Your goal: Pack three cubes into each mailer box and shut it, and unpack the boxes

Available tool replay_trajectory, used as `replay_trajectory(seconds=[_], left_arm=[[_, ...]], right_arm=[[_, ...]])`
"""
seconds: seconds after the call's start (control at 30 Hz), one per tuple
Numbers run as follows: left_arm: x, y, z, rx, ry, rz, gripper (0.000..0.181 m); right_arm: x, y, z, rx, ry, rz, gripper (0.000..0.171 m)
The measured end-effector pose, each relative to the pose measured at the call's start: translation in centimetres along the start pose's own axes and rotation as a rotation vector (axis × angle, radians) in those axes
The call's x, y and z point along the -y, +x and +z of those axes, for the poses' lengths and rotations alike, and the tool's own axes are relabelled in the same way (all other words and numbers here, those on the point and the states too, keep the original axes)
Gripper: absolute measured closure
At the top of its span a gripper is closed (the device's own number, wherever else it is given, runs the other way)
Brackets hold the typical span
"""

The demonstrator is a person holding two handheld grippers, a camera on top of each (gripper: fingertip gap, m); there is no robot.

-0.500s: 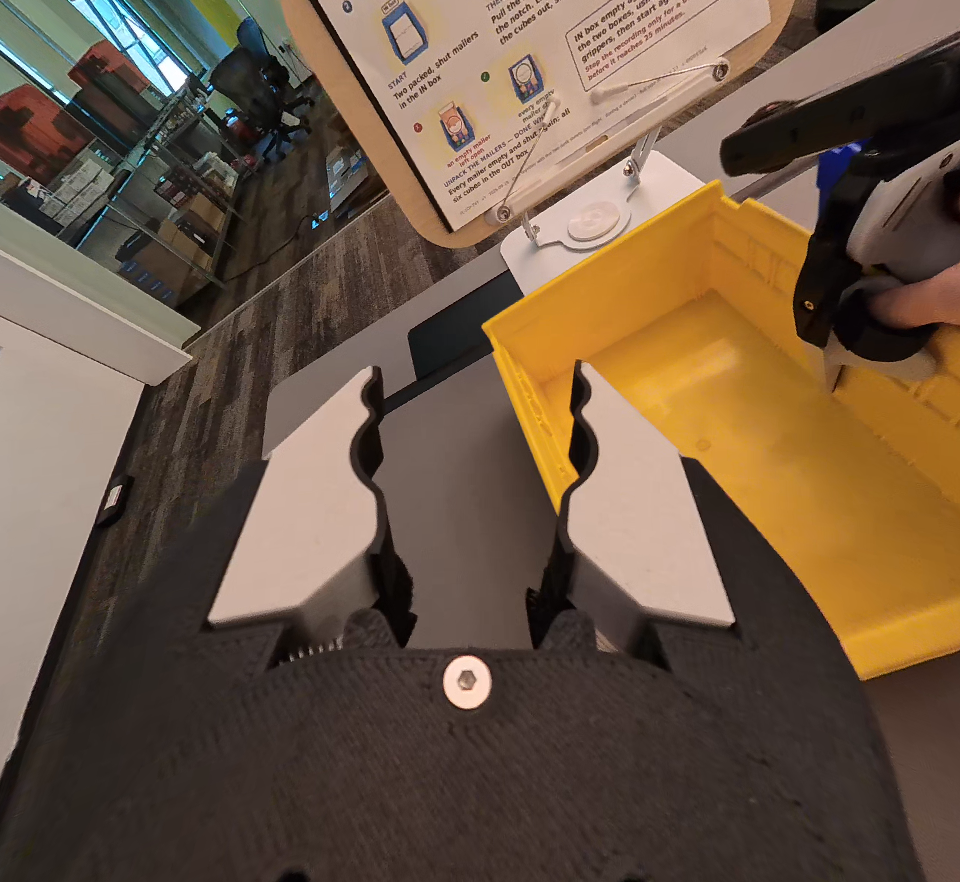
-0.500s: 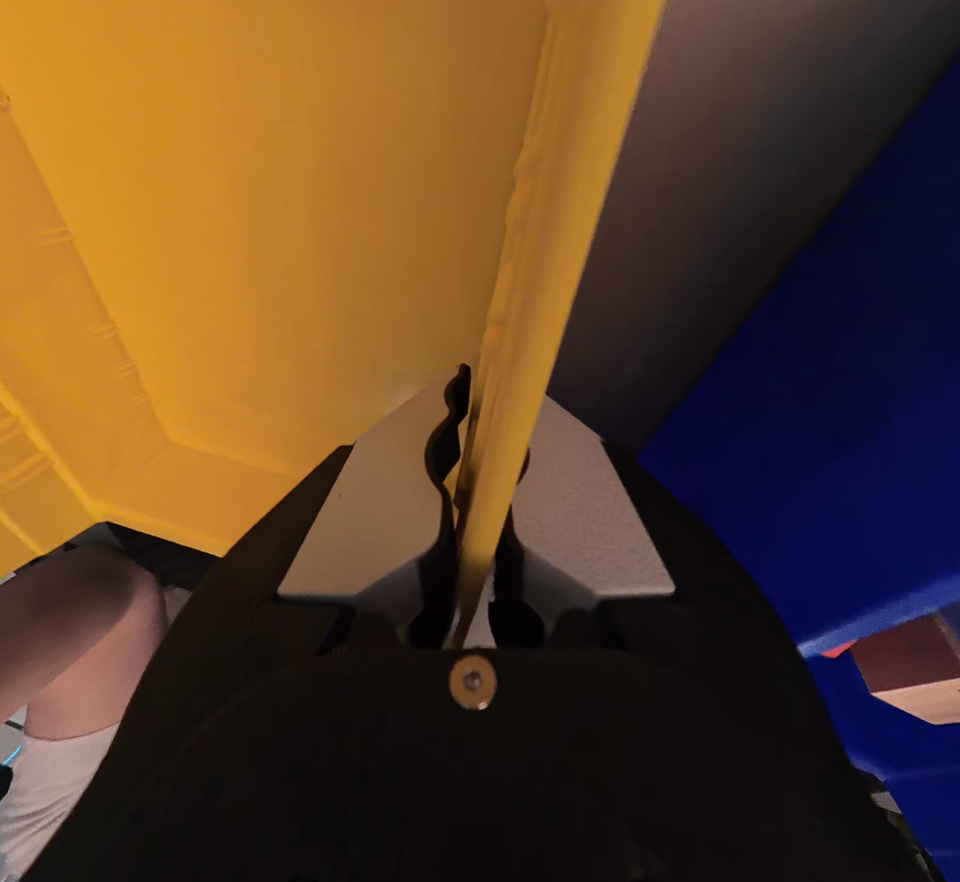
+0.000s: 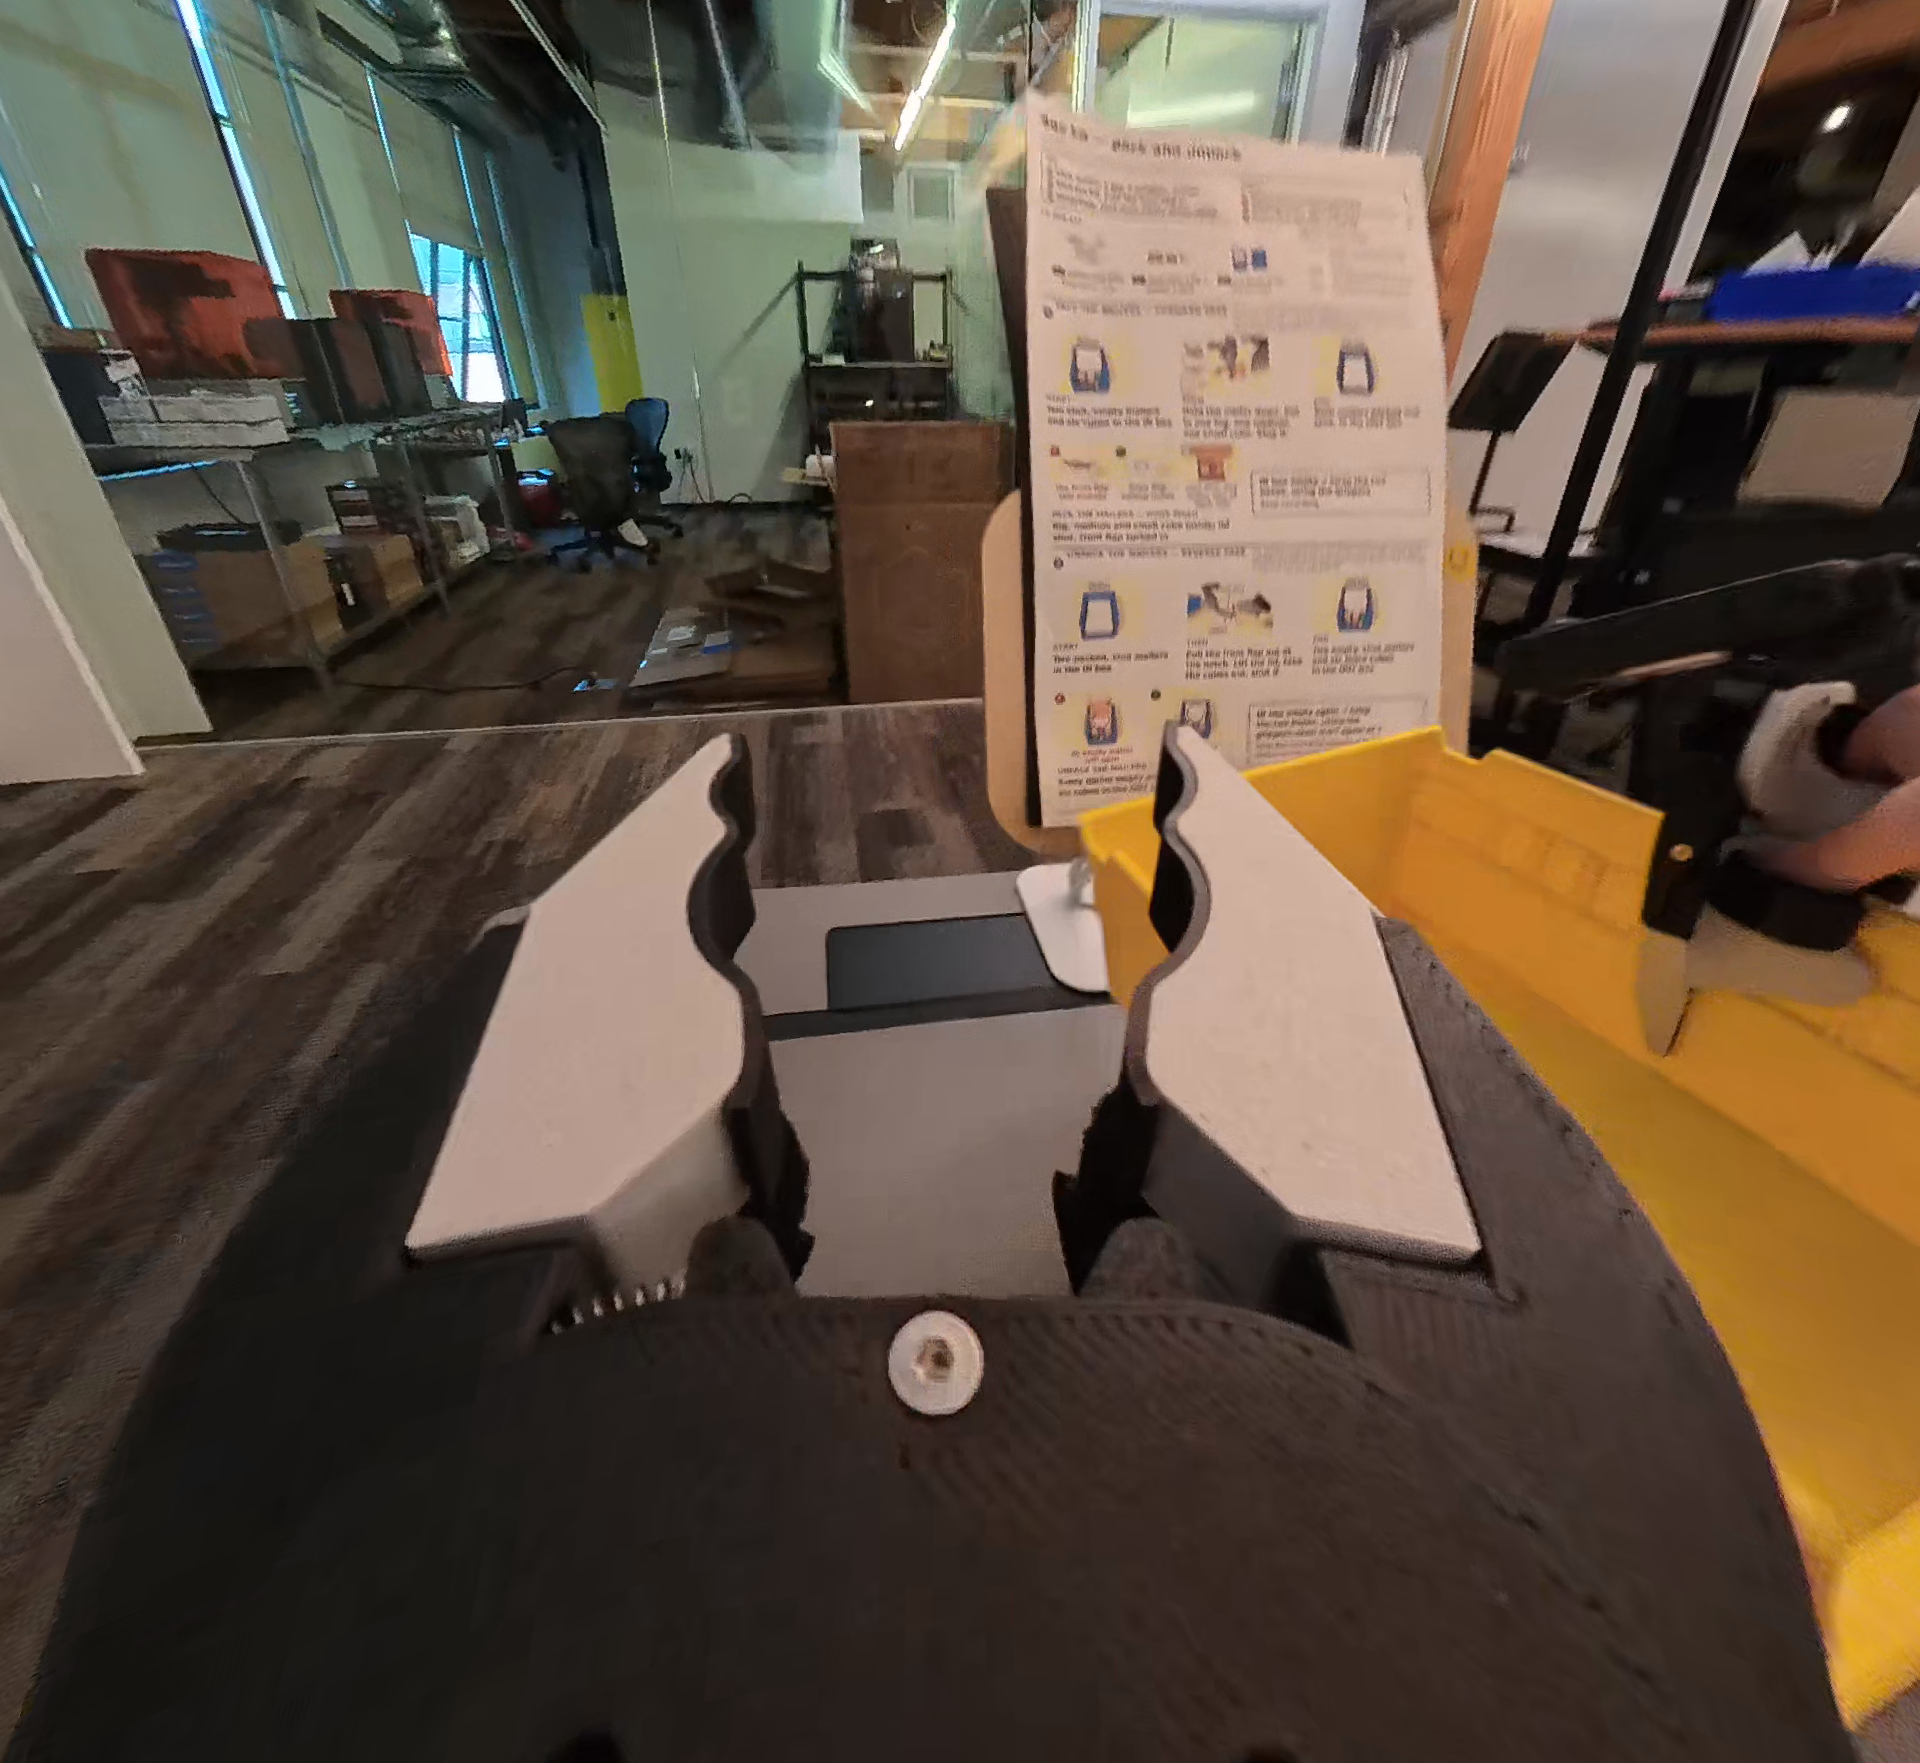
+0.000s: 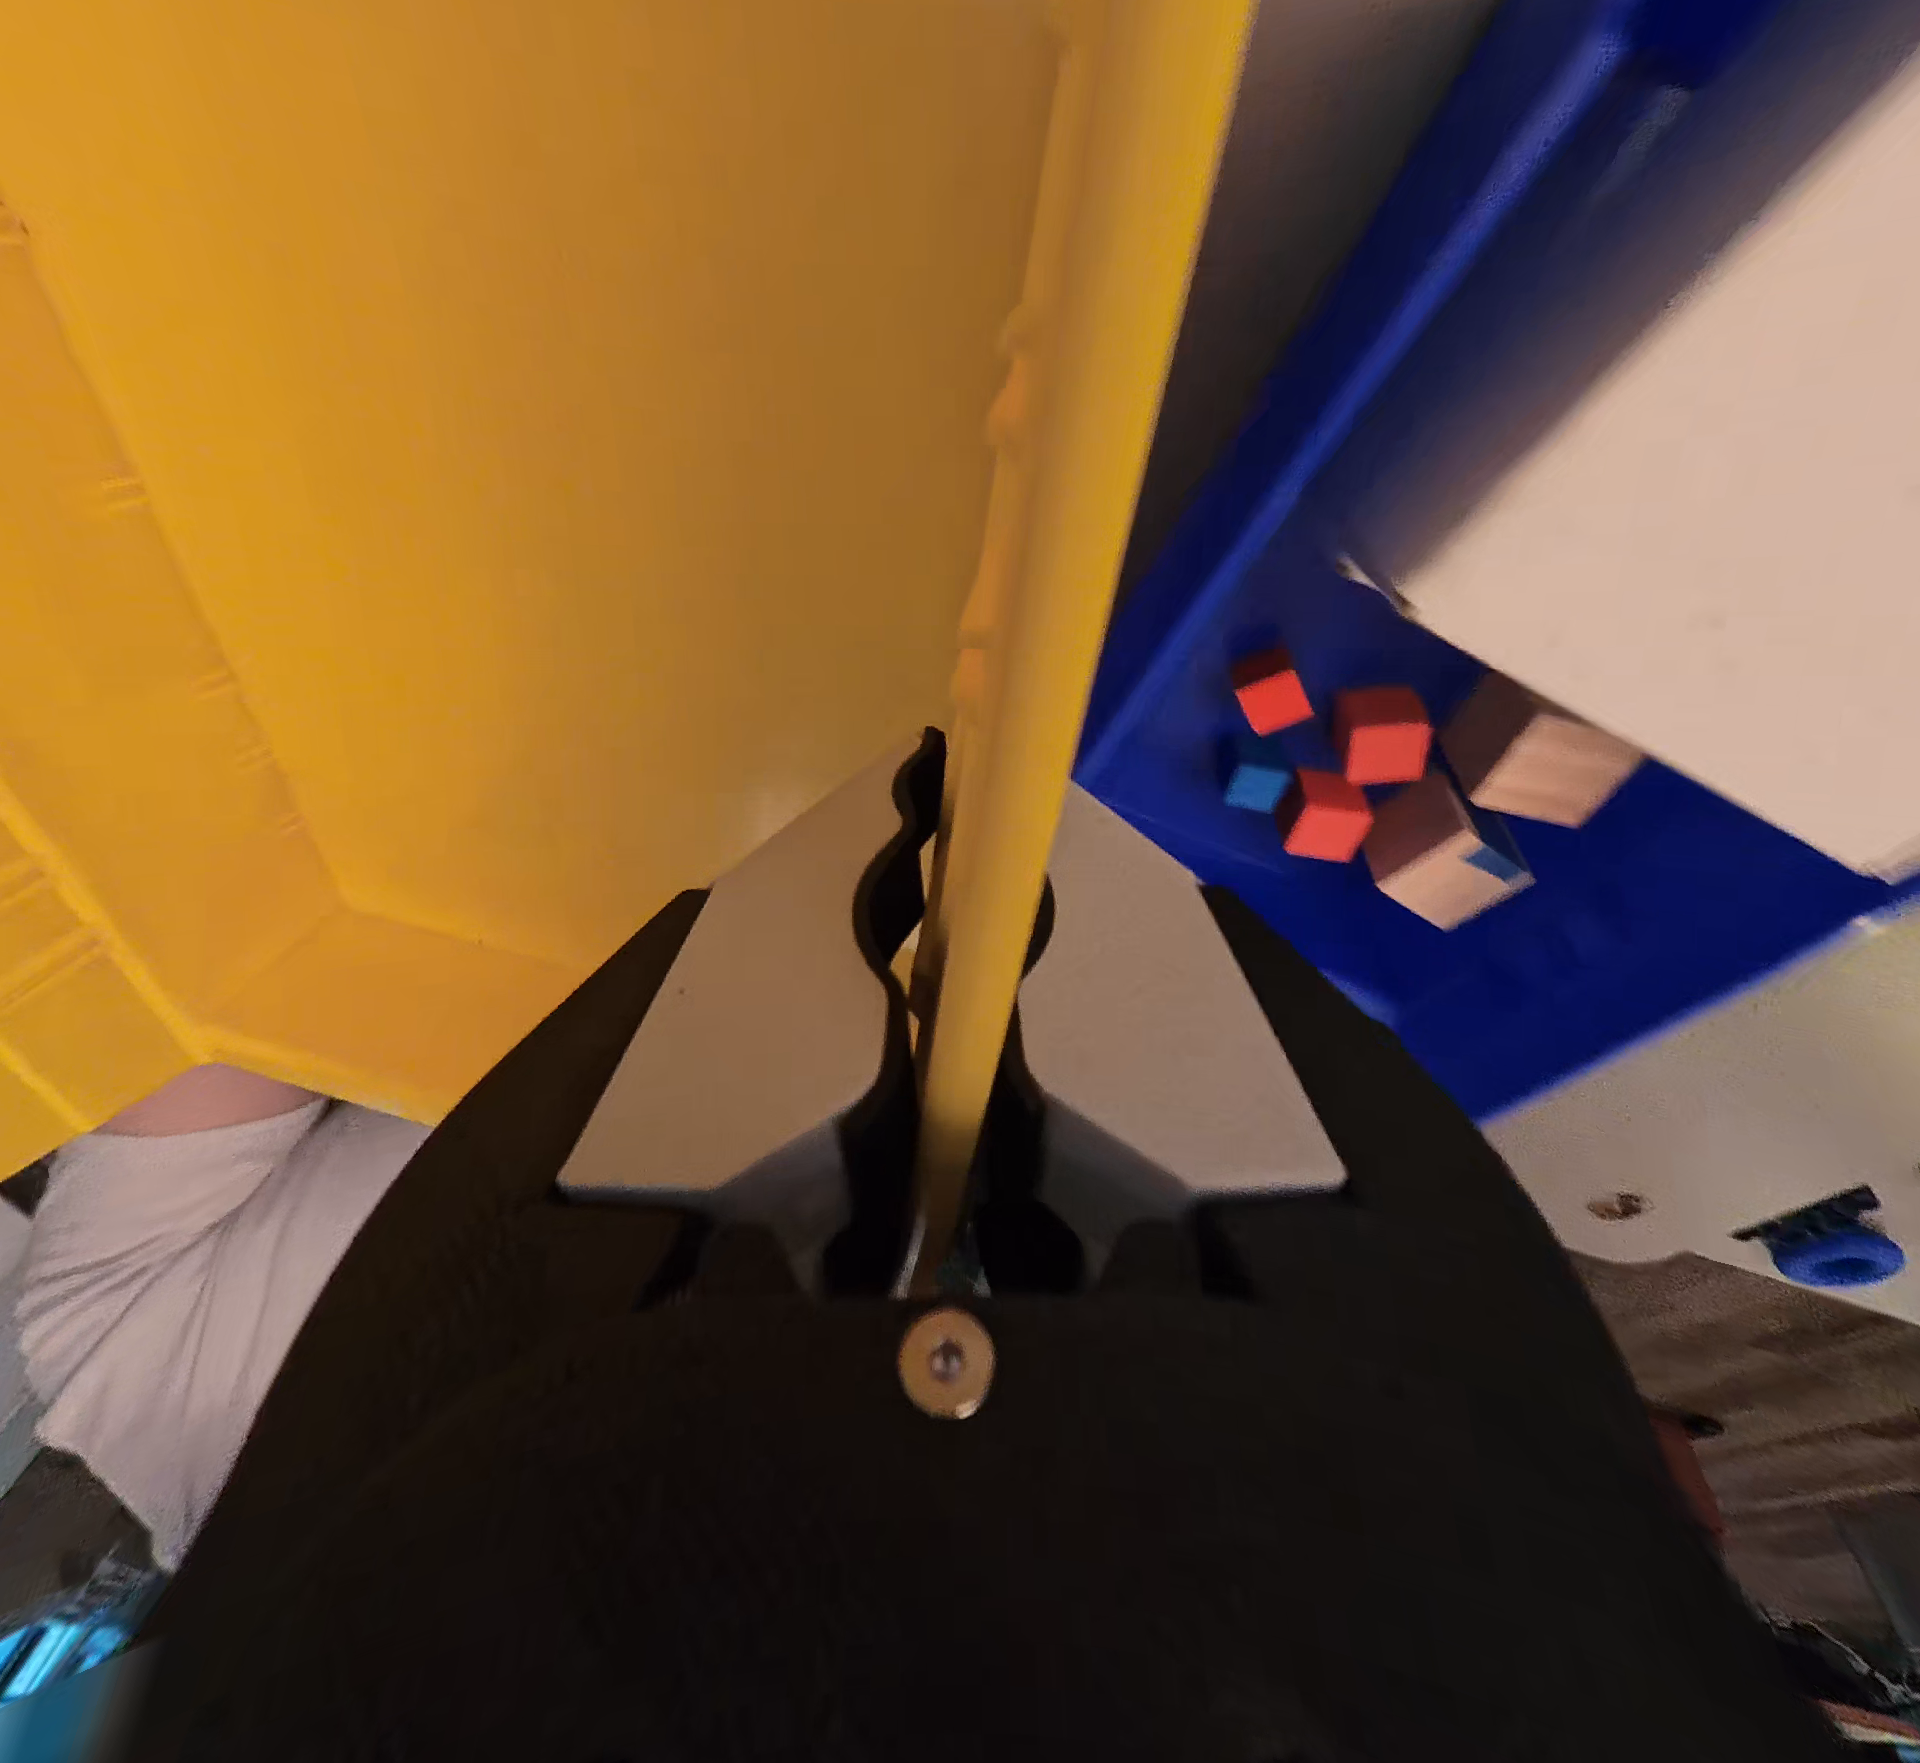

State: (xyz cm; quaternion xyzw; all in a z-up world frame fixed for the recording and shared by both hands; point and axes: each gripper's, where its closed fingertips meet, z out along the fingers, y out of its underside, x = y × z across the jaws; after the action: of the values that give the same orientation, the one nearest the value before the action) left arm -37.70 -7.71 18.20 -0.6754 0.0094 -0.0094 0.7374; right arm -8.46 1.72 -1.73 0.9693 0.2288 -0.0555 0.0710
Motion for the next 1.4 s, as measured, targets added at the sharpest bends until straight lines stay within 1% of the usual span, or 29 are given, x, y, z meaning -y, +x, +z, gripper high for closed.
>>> replay_trajectory(seconds=[0.07, 0.17, 0.27, 0.33, 0.37, 0.43, 0.5, 0.53, 0.67, 0.77, 0.87, 0.93, 1.0, 1.07, 1.1, 1.17, 1.23, 1.27, 1.3, 1.33, 1.37, 1.4], left_arm=[[0.5, -0.4, -0.5, -0.036, 0.031, -0.058, 0.105], [0.4, 0.9, -0.4, -0.154, 0.028, -0.146, 0.105], [-1.8, 3.0, 0.7, -0.329, -0.098, -0.275, 0.099], [-3.5, 4.5, 1.5, -0.437, -0.191, -0.362, 0.094], [-4.4, 5.2, 1.9, -0.476, -0.234, -0.383, 0.090], [-6.1, 6.5, 2.9, -0.490, -0.301, -0.353, 0.080], [-7.8, 8.3, 3.7, -0.478, -0.350, -0.268, 0.073], [-8.6, 9.8, 3.8, -0.502, -0.376, -0.238, 0.073], [-12.6, 17.8, 3.4, -0.682, -0.488, -0.198, 0.072], [-15.8, 22.3, 3.3, -0.756, -0.576, -0.177, 0.072], [-17.0, 26.0, 4.5, -0.798, -0.593, -0.249, 0.078], [-18.3, 28.9, 5.5, -0.824, -0.673, -0.255, 0.077], [-21.0, 30.8, 6.8, -0.782, -0.810, -0.161, 0.080], [-23.7, 32.4, 7.3, -0.752, -0.943, -0.074, 0.101], [-24.7, 33.2, 7.4, -0.749, -0.997, -0.060, 0.099], [-26.0, 34.7, 7.4, -0.755, -1.065, -0.063, 0.101], [-27.5, 34.9, 7.9, -0.719, -1.120, -0.016, 0.102], [-28.2, 34.7, 8.1, -0.698, -1.144, 0.013, 0.106], [-28.9, 34.5, 8.4, -0.681, -1.167, 0.033, 0.112], [-29.3, 34.5, 8.3, -0.689, -1.193, 0.034, 0.126], [-29.3, 34.8, 8.0, -0.724, -1.225, 0.005, 0.151], [-29.2, 35.1, 7.7, -0.759, -1.257, -0.034, 0.159]], right_arm=[[-1.3, 1.8, -3.2, 0.001, 0.027, 0.009, 0.167], [-4.2, 6.0, -7.8, 0.018, 0.079, 0.060, 0.167], [-7.7, 11.4, -11.4, 0.077, 0.170, 0.169, 0.168], [-10.6, 15.5, -13.0, 0.111, 0.233, 0.248, 0.167], [-12.2, 17.7, -13.5, 0.120, 0.257, 0.293, 0.167], [-15.7, 22.1, -13.8, 0.119, 0.285, 0.379, 0.167], [-19.3, 26.3, -13.2, 0.107, 0.296, 0.459, 0.168], [-21.1, 28.3, -12.6, 0.101, 0.295, 0.504, 0.168], [-27.3, 34.6, -8.5, 0.113, 0.262, 0.628, 0.167], [-30.4, 37.7, -4.8, 0.148, 0.231, 0.683, 0.167], [-32.1, 40.1, -1.6, 0.166, 0.203, 0.719, 0.167], [-32.5, 41.4, 0.0, 0.150, 0.184, 0.736, 0.167], [-32.4, 42.4, 1.2, 0.121, 0.171, 0.739, 0.167], [-31.9, 43.1, 2.1, 0.100, 0.163, 0.725, 0.167], [-31.6, 43.3, 2.5, 0.095, 0.155, 0.716, 0.167], [-30.9, 43.4, 3.3, 0.101, 0.148, 0.698, 0.167], [-30.0, 43.7, 3.9, 0.105, 0.154, 0.687, 0.167], [-29.5, 43.9, 4.2, 0.103, 0.160, 0.686, 0.168], [-29.0, 44.1, 4.6, 0.097, 0.166, 0.682, 0.168], [-28.5, 44.3, 4.9, 0.088, 0.169, 0.678, 0.167], [-28.1, 44.5, 5.3, 0.078, 0.170, 0.672, 0.168], [-27.5, 44.6, 5.7, 0.066, 0.169, 0.663, 0.167]])
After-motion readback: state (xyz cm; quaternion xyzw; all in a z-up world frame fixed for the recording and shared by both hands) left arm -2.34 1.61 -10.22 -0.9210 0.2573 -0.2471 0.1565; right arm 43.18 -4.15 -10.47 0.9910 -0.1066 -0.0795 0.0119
